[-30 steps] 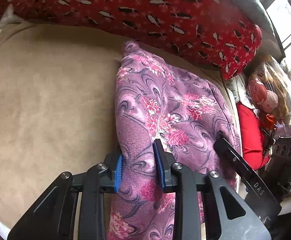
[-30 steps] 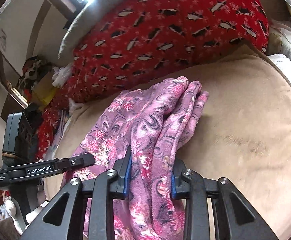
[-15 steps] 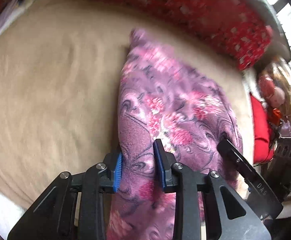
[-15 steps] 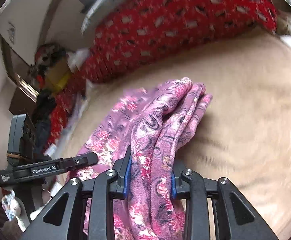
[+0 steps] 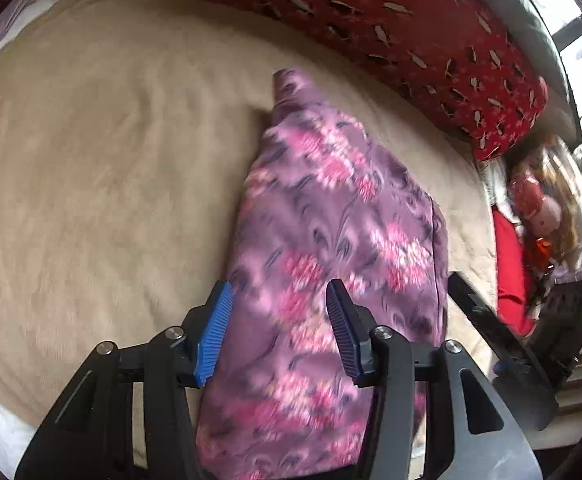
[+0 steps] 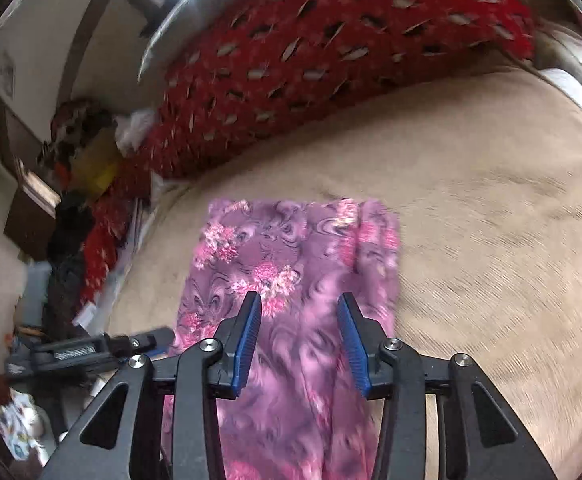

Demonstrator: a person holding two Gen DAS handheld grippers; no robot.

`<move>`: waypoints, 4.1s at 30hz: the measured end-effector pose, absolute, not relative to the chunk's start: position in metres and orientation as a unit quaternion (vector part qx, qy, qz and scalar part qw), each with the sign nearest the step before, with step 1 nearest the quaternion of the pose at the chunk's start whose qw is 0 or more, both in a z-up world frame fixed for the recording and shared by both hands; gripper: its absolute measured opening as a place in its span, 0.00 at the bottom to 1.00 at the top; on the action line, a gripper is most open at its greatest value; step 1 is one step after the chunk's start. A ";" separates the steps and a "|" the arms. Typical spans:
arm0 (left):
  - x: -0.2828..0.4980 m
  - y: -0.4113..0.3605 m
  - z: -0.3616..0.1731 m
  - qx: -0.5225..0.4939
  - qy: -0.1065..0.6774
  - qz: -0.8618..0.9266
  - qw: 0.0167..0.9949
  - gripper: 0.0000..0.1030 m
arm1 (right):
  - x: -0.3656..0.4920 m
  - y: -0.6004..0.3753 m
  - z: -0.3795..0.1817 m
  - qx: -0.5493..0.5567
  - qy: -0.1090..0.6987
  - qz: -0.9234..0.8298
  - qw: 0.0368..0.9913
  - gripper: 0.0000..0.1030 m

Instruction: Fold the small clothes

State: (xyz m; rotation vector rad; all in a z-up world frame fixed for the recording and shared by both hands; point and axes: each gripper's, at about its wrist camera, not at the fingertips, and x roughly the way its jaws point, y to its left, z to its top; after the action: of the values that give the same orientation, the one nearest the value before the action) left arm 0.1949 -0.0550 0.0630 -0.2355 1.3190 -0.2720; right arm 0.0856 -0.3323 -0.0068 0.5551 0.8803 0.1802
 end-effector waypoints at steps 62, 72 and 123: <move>0.151 -0.020 0.071 -0.042 0.585 -0.114 0.802 0.81 | 0.033 -0.332 -0.009 0.198 0.449 0.071 0.868 0.31; 0.236 -0.059 0.047 -0.064 0.610 -0.114 0.781 0.81 | 0.142 -0.349 -0.031 0.271 0.441 0.067 0.853 0.08; 0.109 -0.025 0.042 0.017 0.606 -0.102 0.789 0.91 | -0.016 -0.308 -0.056 0.162 0.517 0.059 0.839 0.56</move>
State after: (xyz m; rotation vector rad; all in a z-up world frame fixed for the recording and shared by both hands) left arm 0.1089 -0.0250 0.0421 0.0368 1.3057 -0.2186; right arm -0.0157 -0.3084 -0.0557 0.3426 1.0932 0.1242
